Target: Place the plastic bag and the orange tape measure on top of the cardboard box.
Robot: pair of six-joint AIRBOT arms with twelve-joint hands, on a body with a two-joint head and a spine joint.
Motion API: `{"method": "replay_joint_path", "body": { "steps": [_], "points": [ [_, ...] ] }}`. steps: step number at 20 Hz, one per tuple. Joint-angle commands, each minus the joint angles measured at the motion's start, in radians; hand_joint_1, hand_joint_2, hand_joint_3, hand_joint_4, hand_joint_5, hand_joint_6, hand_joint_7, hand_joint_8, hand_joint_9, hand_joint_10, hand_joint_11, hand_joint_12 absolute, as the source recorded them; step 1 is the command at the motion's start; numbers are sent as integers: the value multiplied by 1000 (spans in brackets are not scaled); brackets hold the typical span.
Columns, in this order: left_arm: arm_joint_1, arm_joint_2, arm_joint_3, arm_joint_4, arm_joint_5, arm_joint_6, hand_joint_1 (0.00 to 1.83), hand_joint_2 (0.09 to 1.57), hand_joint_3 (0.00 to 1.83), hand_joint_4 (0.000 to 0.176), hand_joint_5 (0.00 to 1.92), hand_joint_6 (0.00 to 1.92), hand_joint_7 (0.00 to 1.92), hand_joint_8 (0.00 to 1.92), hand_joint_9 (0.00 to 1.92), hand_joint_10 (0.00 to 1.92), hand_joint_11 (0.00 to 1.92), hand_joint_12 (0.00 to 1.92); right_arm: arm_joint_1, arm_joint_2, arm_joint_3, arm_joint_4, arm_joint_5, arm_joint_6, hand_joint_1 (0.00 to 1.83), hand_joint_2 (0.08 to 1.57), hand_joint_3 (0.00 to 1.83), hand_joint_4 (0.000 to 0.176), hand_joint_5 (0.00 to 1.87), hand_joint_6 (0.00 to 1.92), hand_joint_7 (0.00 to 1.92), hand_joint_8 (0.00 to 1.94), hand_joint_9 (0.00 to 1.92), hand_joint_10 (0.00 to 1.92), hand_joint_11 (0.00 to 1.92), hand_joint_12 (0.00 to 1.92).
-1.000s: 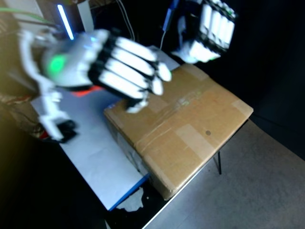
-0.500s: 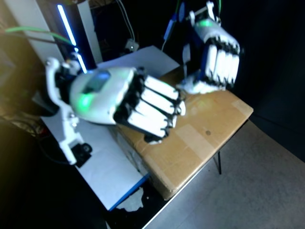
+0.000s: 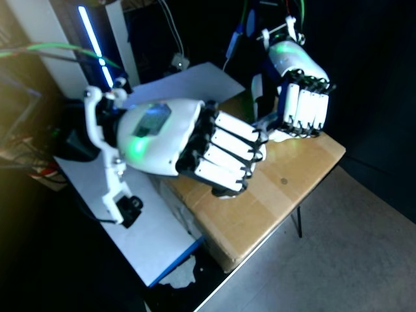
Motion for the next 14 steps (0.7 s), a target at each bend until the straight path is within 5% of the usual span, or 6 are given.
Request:
{"method": "replay_joint_path", "body": {
  "steps": [1,2,3,4,9,14],
  "points": [
    [2,3,-6,27,60,7,1168,1227,0,0,722,1250,812,1391,539,1345,408,1879,11,-6,-7,-21,-46,1,1113,1036,0,0,696,1013,705,1439,783,1643,803,1853],
    [3,10,-13,27,60,8,1106,1202,0,0,792,1238,666,1091,490,1396,368,1907,11,-6,-11,-21,-46,2,1061,989,0,0,637,970,644,1351,731,1594,732,1828],
    [4,14,-18,27,61,10,1042,1072,0,0,697,561,593,1004,398,1480,291,1915,12,-6,-13,-21,-46,2,967,946,0,0,578,939,572,1138,611,1424,560,1726],
    [4,19,-24,27,61,14,995,1043,0,0,734,339,508,1068,343,1517,254,1921,12,-5,-14,-21,-46,3,909,919,0,0,553,872,543,966,535,1277,438,1658],
    [11,31,-36,27,65,21,921,947,0,0,764,50,329,1182,167,1601,139,1921,13,-2,-20,-21,-47,18,750,835,0,0,472,713,478,857,503,1227,456,1645],
    [12,52,-54,27,79,22,814,910,0,0,561,2,492,131,183,824,0,1640,16,33,-43,-22,-53,18,723,843,1,0,354,803,405,853,418,1116,388,1531]
  ]
}}
